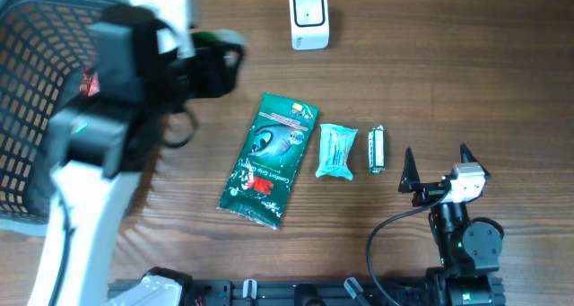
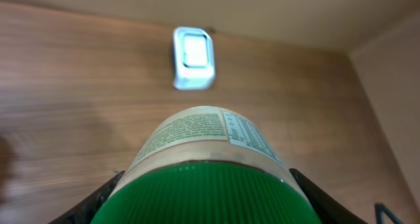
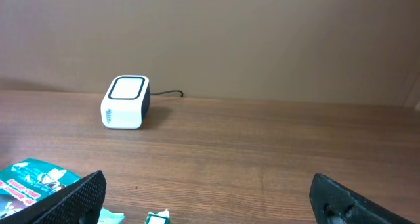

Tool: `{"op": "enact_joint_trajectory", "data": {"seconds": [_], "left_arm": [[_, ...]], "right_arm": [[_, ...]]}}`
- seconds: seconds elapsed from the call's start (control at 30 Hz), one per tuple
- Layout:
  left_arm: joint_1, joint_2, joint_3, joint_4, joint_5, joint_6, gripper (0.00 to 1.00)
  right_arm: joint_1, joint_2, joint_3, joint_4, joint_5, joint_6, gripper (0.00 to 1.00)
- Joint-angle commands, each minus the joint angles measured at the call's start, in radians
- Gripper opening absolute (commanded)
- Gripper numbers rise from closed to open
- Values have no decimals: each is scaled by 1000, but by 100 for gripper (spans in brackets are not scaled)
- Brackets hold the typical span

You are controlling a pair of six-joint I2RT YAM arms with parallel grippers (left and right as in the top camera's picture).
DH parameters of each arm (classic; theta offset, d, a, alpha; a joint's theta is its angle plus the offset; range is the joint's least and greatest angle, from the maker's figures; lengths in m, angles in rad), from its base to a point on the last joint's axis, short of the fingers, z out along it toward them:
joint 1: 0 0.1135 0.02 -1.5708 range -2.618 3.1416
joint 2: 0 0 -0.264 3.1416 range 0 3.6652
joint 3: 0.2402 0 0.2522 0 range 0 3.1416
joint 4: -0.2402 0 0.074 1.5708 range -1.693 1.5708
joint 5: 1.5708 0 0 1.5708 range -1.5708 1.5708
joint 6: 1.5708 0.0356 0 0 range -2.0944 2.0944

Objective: Scan the item barcode
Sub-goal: 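Carry the jar toward the scanner and set it beside the glove pack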

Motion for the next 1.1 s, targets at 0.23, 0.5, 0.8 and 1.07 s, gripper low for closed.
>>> {"op": "enact_joint_trajectory", "data": {"seconds": [0.23,0.5,0.8,1.07], "left_arm": [[-256,464,6,282,8,-73,61],[-331,700,6,433,8,-74,63],[-338,786,6,394,-19,-74,63],[-337,786,6,270,-49,-74,63]], "right_arm": [[3,-5,-1,6,14,-5,100],[3,-5,-1,6,14,-5,100],[3,-5,-1,6,14,-5,100],[3,-5,-1,6,14,-5,100]]}}
